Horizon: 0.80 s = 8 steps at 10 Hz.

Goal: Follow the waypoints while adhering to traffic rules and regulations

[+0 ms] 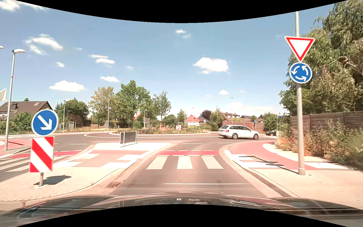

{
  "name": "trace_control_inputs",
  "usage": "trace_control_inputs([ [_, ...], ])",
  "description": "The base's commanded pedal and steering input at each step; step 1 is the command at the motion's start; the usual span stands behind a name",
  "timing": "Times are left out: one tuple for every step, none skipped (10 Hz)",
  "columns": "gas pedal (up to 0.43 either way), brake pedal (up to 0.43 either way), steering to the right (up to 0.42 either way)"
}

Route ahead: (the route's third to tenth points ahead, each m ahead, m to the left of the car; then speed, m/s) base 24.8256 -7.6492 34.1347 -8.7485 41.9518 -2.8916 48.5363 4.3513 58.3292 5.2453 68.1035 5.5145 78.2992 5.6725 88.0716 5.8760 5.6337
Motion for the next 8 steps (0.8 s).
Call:
trace_control_inputs([
  [0.067,0.000,-0.012],
  [0.067,0.000,-0.012],
  [0.067,0.000,-0.012],
  [0.067,0.000,-0.011],
  [0.067,0.000,-0.011],
  [0.079,0.000,-0.010],
  [0.098,0.000,-0.006],
  [0.118,0.000,0.003],
])
